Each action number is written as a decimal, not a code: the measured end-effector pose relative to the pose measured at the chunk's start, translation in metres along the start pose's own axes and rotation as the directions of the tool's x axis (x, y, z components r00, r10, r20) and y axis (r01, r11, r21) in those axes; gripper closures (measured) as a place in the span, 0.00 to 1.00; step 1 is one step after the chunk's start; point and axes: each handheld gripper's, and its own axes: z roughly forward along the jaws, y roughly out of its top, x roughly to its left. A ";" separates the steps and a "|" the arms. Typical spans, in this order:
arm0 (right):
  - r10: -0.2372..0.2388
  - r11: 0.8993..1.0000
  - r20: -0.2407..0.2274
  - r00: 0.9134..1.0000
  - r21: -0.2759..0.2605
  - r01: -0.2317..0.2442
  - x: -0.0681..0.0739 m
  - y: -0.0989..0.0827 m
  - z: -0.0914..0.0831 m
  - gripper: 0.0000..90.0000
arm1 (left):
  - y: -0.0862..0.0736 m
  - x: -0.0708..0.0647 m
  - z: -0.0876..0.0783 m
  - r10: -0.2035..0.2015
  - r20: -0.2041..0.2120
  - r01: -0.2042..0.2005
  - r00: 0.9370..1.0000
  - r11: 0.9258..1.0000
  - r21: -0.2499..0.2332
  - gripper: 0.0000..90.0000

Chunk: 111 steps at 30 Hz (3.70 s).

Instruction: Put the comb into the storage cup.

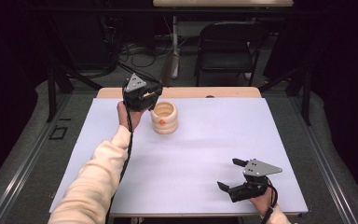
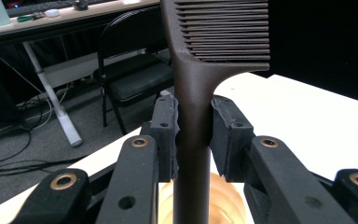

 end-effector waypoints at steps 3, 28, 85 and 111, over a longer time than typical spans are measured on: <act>0.001 1.000 0.000 1.000 0.000 -0.001 0.000 0.000 0.000 0.00 | -0.001 -0.001 0.002 0.000 0.003 0.000 1.000 1.000 -0.006 0.80; 0.001 1.000 -0.002 1.000 -0.003 -0.001 0.000 0.000 0.000 0.00 | -0.013 0.000 0.020 -0.066 0.013 0.066 0.998 0.996 -0.064 0.80; 0.006 1.000 -0.001 1.000 -0.002 -0.006 0.000 0.000 -0.001 0.00 | -0.036 0.003 0.044 -0.090 0.036 0.090 0.995 0.996 0.016 0.80; 0.007 1.000 0.000 1.000 0.000 -0.007 0.000 0.000 -0.001 0.00 | -0.048 0.003 0.048 -0.091 0.044 0.087 0.995 0.994 0.067 0.80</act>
